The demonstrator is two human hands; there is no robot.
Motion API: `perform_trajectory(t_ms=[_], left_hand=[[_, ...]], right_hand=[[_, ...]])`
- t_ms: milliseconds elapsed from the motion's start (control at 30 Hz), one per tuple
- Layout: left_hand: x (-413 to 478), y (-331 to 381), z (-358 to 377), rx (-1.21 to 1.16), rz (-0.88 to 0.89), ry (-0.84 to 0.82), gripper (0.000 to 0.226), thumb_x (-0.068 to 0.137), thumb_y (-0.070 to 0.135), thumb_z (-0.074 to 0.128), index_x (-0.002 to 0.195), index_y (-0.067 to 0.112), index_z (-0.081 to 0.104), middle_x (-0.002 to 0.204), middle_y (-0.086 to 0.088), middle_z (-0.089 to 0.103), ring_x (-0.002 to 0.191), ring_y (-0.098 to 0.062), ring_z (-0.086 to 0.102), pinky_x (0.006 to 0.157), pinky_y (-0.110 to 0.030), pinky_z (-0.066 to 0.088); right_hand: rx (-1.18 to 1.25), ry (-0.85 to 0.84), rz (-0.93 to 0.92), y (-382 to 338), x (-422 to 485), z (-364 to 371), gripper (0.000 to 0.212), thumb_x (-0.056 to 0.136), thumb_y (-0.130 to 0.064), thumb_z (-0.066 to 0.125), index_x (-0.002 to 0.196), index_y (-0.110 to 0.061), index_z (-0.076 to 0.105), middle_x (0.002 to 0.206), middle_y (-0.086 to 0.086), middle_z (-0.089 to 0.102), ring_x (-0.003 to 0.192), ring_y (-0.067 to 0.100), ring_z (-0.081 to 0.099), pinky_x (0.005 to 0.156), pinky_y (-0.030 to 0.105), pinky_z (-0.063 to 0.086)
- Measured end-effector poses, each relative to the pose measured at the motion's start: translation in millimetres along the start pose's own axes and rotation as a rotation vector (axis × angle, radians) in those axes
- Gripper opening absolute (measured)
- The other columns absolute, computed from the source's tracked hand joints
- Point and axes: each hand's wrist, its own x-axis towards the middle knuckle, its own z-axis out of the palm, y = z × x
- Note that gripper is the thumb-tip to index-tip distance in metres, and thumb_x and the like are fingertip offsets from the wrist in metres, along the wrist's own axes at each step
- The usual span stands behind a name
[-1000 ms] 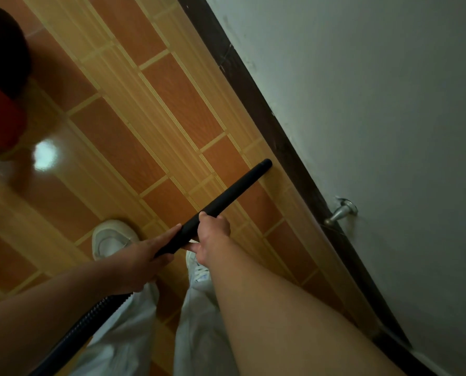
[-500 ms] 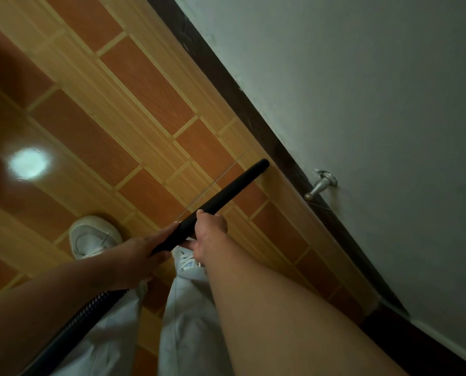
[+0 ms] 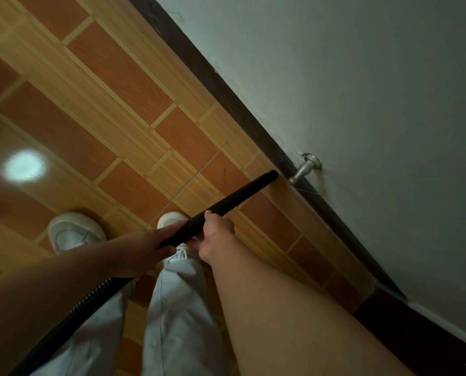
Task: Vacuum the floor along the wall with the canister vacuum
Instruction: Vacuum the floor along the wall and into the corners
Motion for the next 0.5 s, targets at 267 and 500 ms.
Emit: perform_trajectory(t_ms=[267,500], left_hand=[[14,8,15,-0.019,-0.025,-0.062,0.069,0.105,0.032,0.047,0.155,0.054,0.004,0.086,-0.007,0.068,0.066,-0.015,0.067,0.058,-0.025,0.057],[16,26,28,0.090,-0.036,-0.054,0.068,0.107,0.032,0.044,0.156,0.050,0.000,0.083,-0.002,0.064,0.059,-0.006,0.061,0.051,-0.015,0.047]], right_hand=[[0.025,-0.006,0.016,5,13,-29,0.043,0.106,-0.017,0.051,0.148,-0.013,0.041,0.113,0.017,0.061,0.087,0.033,0.063,0.086,0.057,0.061],[0.113,-0.039,0.045,8,13,-48,0.044,0.107,-0.017,0.051,0.149,-0.015,0.039,0.113,0.018,0.060,0.097,0.037,0.063,0.081,0.057,0.062]])
